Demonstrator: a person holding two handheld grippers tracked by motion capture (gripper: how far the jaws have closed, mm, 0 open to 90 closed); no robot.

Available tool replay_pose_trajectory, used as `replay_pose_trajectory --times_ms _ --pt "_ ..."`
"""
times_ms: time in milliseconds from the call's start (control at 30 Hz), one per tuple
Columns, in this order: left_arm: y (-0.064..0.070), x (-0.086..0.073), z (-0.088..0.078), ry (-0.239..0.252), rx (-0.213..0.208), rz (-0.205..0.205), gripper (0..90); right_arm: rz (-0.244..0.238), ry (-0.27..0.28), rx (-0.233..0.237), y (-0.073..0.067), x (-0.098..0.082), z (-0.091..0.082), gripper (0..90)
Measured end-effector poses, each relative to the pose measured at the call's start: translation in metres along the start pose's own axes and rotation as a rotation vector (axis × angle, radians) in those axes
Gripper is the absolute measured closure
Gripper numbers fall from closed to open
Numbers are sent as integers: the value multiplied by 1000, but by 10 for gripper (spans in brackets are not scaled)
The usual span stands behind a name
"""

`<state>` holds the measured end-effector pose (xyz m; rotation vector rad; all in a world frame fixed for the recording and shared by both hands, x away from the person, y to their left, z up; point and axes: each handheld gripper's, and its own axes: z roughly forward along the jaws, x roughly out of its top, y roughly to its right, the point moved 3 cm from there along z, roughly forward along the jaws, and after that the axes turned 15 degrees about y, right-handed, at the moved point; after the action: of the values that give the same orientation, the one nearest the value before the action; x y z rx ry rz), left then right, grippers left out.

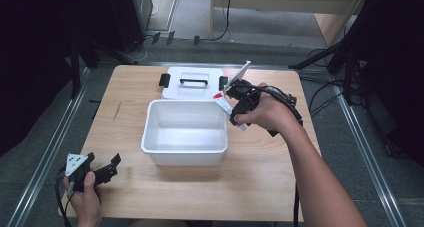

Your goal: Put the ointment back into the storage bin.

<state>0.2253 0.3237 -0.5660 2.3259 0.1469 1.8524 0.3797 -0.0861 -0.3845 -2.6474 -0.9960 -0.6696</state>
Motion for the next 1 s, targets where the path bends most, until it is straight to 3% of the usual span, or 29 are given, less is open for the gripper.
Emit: replay_pose_trajectory --times_ms 33,67,133,167,200,267,333,467,533,733,1000 --pt "0 0 0 -2 -2 -2 53 -57 15 33 -7 3 0 725" --pt "0 0 0 -2 -2 -2 53 -57 15 33 -7 3 0 725" --pt "0 0 0 -1 -1 -3 53 -115 34 61 -12 6 1 724" --pt "0 0 0 0 -2 -5 53 -180 47 78 -17 8 1 724" --pt "0 0 0 0 -2 -5 53 -180 47 78 -17 8 1 724" --pt "0 0 0 -1 -2 -7 53 -247 52 97 -21 9 2 724" --pt "0 0 0 0 -2 -9 53 -361 63 134 -28 10 4 724" --pt "0 0 0 -1 -3 -10 53 -491 72 197 -38 9 10 724" --pt "-1 0 0 -2 -3 -10 53 -530 70 213 -42 9 13 724" --pt "-1 0 0 -4 -2 -10 53 -565 67 241 -48 9 21 724" --pt "-1 0 0 -4 -4 -13 53 -665 73 269 -53 8 31 723"
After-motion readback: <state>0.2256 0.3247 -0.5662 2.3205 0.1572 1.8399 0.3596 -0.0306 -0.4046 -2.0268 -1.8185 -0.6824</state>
